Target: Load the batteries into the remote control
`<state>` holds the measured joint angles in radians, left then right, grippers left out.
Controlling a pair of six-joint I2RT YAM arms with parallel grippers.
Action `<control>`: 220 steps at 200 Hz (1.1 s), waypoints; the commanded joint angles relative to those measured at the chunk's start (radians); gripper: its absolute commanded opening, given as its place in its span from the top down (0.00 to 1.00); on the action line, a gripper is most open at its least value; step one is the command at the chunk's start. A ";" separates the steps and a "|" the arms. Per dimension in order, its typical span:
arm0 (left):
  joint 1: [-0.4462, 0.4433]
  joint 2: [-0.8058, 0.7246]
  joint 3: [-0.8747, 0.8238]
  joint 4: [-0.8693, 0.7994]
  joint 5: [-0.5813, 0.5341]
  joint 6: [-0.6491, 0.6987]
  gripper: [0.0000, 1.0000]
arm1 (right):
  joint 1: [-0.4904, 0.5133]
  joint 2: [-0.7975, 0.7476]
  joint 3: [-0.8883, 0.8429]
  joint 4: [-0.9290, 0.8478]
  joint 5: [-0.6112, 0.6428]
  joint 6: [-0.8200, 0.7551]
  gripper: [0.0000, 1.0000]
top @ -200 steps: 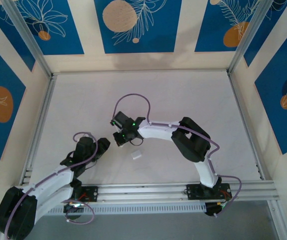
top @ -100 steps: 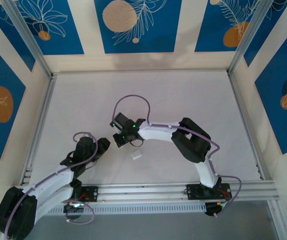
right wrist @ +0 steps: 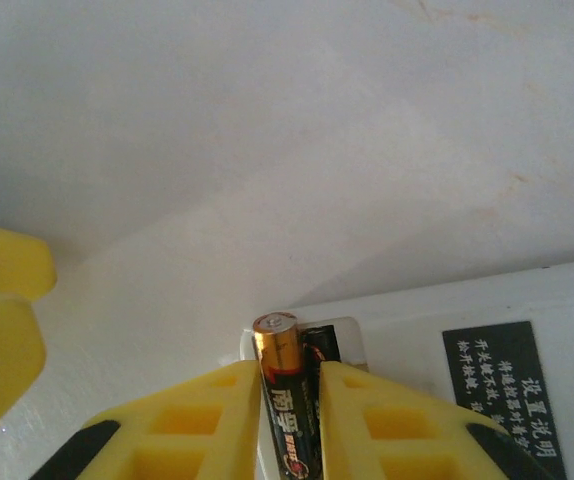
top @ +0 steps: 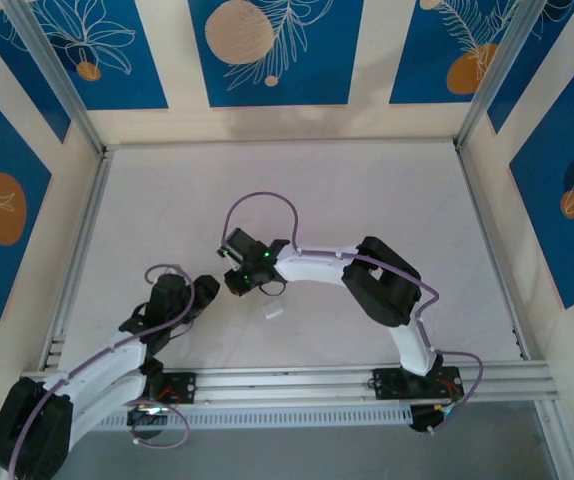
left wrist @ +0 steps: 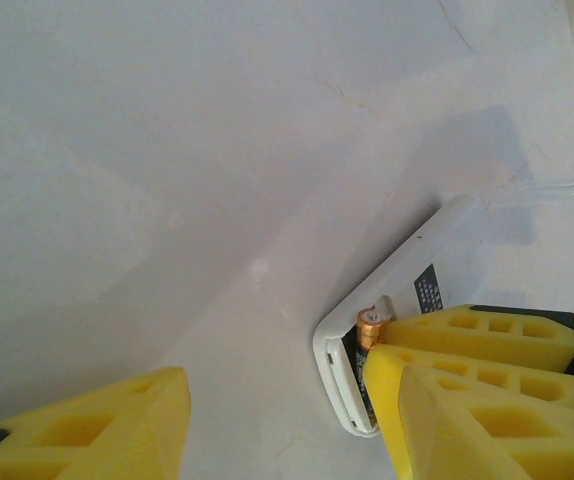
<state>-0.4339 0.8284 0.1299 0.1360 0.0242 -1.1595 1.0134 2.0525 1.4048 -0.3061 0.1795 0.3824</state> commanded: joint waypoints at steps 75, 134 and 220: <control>0.052 0.031 0.050 -0.029 0.065 0.064 0.41 | 0.000 -0.067 -0.015 -0.024 -0.012 0.008 0.67; 0.111 0.143 0.106 0.012 0.193 0.134 0.41 | -0.027 -0.146 -0.058 -0.050 -0.026 0.110 0.62; 0.167 0.193 0.179 -0.014 0.314 0.303 0.36 | -0.074 -0.165 -0.110 -0.126 -0.201 0.592 0.42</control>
<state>-0.2993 1.0092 0.2813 0.1261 0.2821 -0.9295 0.9314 1.9064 1.2972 -0.4000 0.0666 0.7853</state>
